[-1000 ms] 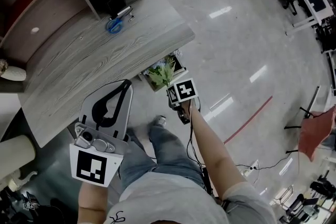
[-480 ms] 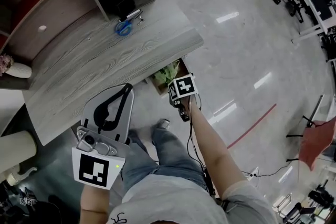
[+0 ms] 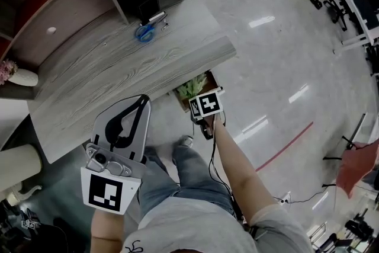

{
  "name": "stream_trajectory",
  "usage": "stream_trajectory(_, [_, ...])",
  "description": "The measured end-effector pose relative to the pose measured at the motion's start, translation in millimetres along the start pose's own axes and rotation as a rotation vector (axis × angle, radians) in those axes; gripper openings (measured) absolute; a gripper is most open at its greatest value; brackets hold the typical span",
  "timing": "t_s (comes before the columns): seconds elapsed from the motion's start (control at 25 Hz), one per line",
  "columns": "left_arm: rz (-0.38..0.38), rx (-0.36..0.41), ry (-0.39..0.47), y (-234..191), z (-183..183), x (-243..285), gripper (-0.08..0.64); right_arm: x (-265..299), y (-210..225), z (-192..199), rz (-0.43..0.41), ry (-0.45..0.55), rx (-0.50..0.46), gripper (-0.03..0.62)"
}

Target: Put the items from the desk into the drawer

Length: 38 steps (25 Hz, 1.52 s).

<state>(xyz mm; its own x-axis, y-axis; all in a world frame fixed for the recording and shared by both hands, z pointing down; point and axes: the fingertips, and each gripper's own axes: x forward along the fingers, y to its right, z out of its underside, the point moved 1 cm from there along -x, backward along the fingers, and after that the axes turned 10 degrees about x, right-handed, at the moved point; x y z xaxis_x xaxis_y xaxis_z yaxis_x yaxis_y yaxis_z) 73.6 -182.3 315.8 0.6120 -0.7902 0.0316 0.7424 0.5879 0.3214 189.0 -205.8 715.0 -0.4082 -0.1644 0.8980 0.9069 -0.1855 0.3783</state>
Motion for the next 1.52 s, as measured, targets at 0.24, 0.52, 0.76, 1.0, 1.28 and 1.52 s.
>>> stream_trajectory(0.24, [0.024,-0.005,0.013,3.9,-1.8,6.3,0.01,-9.9,-5.5,-4.1,-0.05,0.056,0.039,0.092])
stream_trajectory(0.52, [0.042,-0.009,0.03,6.5,-5.9,7.0,0.009,-27.9,-6.3,-2.3,-0.084,0.118,0.083,0.091])
stream_trajectory(0.76, [0.053,-0.004,0.048,13.1,-13.7,3.6,0.01,-47.1,-11.8,-6.3,-0.102,0.187,0.074,0.075])
stream_trajectory(1.0, [0.055,-0.004,0.07,20.2,-26.3,-2.9,0.009,-84.7,-32.7,-15.3,-0.148,0.289,0.014,0.008])
stream_trajectory(1.28, [0.073,0.014,0.108,31.7,-44.4,-11.9,0.01,-141.3,-70.4,-33.1,-0.223,0.445,-0.095,0.008])
stream_trajectory(1.52, [0.082,0.017,0.119,36.2,-61.0,-24.2,0.01,-201.5,-121.8,-41.6,-0.307,0.582,-0.199,0.006])
